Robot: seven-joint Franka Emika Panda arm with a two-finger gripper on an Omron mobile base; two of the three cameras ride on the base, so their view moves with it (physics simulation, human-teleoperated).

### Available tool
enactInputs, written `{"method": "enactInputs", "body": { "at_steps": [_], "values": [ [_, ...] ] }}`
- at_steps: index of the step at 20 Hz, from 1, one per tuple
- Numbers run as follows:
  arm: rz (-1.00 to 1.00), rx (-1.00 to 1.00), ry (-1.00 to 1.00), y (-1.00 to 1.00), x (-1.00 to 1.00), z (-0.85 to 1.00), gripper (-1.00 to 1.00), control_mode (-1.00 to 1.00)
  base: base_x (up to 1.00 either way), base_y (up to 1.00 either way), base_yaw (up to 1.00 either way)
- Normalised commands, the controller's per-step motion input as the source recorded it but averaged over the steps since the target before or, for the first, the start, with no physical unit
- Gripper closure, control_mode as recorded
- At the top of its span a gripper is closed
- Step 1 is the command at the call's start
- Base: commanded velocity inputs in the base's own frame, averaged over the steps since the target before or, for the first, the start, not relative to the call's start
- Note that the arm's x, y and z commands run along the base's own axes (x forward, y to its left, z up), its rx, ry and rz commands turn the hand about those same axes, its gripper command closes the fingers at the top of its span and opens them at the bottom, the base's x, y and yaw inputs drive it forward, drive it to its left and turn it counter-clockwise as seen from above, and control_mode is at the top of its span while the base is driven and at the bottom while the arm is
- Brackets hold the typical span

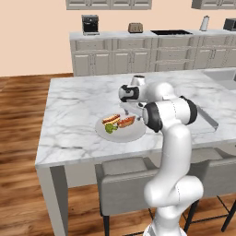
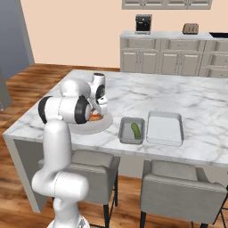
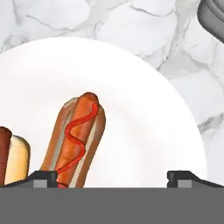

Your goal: Place one cooked food and one vegetable from the large plate to each tupperware container.

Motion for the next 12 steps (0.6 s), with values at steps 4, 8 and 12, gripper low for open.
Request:
{"method": "enactInputs", "body": {
  "at_steps": [4,8,12],
  "values": [
    [-0.21,-0.10,0.03,0.12,0.43,-0.38,-1.00,-1.00,0.00,0.00,0.00],
    [-0.16,-0.03,0.01,0.05,0.41,-0.20,-1.00,-1.00,0.00,0.00,0.00],
    [-0.01,0.00,0.01,0.00,0.09,-0.22,-1.00,-1.00,0.00,0.00,0.00]
  ]
}}
